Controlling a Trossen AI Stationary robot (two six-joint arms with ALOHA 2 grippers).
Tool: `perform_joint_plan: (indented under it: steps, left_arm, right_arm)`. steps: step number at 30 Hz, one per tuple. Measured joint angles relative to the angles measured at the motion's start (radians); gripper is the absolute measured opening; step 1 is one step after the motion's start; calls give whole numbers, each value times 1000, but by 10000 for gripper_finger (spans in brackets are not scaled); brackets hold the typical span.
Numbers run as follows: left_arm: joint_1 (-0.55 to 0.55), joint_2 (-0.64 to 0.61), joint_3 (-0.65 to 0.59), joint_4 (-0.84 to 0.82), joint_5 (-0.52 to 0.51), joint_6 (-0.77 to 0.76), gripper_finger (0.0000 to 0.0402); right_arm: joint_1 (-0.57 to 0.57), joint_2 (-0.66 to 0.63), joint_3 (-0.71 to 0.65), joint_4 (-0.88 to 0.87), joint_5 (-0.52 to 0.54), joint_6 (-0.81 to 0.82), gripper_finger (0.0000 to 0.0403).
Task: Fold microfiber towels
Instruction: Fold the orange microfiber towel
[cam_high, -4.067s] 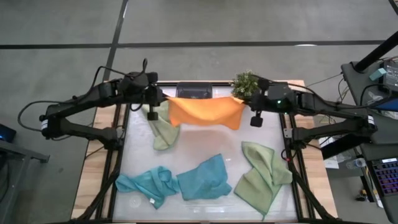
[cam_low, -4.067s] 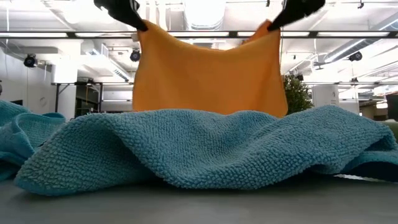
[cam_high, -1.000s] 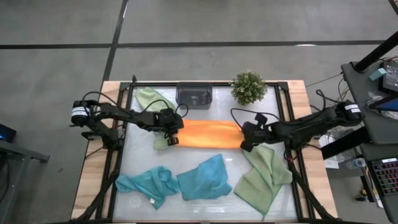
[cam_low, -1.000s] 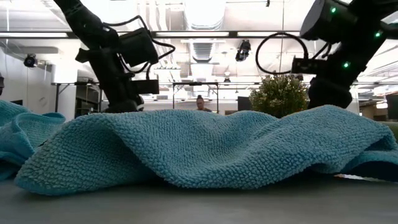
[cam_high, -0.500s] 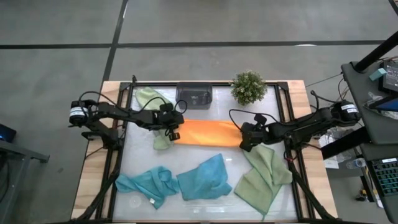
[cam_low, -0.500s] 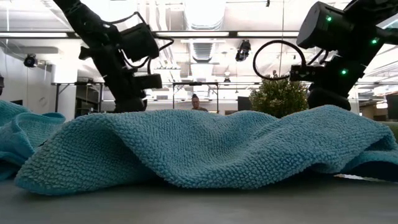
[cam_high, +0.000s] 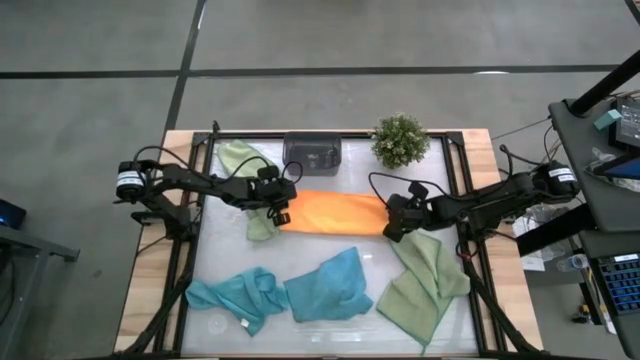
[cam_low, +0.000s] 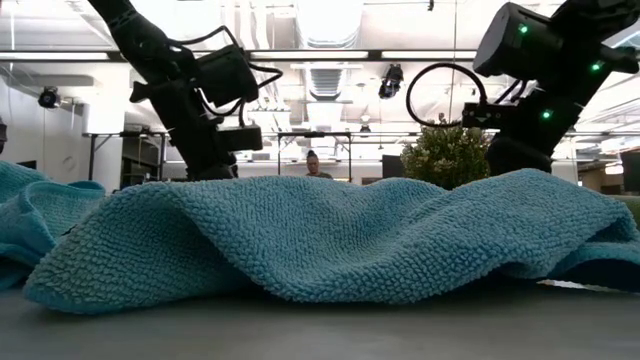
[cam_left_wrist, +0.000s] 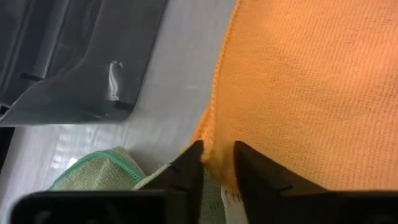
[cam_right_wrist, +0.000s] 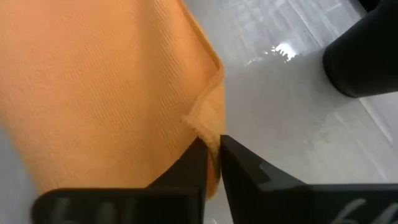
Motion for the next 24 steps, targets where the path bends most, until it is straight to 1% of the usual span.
perform_joint_plan:
  steps: [3, 6, 10, 12, 14, 16, 19, 24]
  left_arm:
    - [0, -4, 11, -7, 0, 0, 125]
    - [-3, -20, 36, -42, 4, -1, 148]
    - [-18, -54, 75, -101, 13, -31, 157]
    - [-32, -74, 81, -98, 50, -45, 157]
    - [-46, -87, 78, -68, 112, -59, 157]
    - [-63, -90, 62, -17, 156, -81, 157]
    - [-87, -76, 38, 57, 162, -126, 157]
    - [-101, -34, 7, 117, 162, -184, 157]
  right_arm:
    - [-14, 0, 11, -9, -1, -10, 65]
    - [-19, 0, 34, -38, -1, -25, 91]
    - [-17, -1, 74, -99, -2, -40, 120]
    - [-17, -7, 83, -123, -3, -33, 130]
    - [-17, -22, 84, -138, -11, -5, 138]
    - [-17, -38, 83, -161, -19, 13, 142]
    - [-17, -69, 83, -198, -32, 49, 138]
    - [-18, -132, 80, -217, -29, 121, 106]
